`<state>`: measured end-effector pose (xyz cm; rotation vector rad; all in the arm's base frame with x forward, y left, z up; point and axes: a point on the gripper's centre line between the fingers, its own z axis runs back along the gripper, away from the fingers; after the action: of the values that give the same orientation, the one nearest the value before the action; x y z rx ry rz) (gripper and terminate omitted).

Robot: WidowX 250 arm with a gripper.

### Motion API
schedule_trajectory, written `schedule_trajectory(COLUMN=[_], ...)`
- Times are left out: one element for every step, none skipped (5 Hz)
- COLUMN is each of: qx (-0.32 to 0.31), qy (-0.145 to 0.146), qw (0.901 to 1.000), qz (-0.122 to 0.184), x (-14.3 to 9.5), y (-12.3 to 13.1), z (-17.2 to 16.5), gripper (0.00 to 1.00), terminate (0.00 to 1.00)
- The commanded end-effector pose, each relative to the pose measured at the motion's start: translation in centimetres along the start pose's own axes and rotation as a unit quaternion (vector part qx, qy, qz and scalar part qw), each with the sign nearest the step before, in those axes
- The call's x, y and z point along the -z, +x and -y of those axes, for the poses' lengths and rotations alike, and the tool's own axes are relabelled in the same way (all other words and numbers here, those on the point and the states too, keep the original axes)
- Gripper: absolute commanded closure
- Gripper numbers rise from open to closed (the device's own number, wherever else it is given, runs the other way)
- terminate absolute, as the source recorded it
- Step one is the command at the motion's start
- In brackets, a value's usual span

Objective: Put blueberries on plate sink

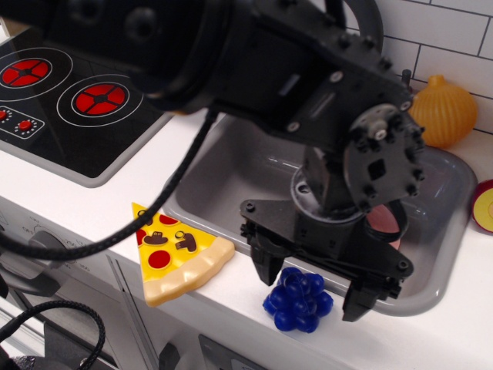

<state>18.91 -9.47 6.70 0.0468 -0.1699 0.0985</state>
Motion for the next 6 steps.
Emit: schedule_trajectory(qx=[0.001, 0.003, 0.008, 0.008, -0.001, -0.007], qy=[0.007, 0.016, 0.016, 0.012, 0.008, 0.003], qw=[1.0, 0.9999, 0.9998, 0.9999, 1.0, 1.0], qz=[0.0, -0.003, -0.003, -0.003, -0.005, -0.006], x=[0.6, 1.6, 2.0, 2.1, 1.9, 1.3], y=[0.2, -0.1, -0.3, -0.4, 0.0, 0.5], z=[-0.5, -0.2, -0.1, -0.1, -0.2, -0.2], gripper=[0.0, 0.0, 0.0, 0.0, 1.0, 1.0], terminate=[0.0, 0.0, 0.0, 0.0, 0.0, 0.0])
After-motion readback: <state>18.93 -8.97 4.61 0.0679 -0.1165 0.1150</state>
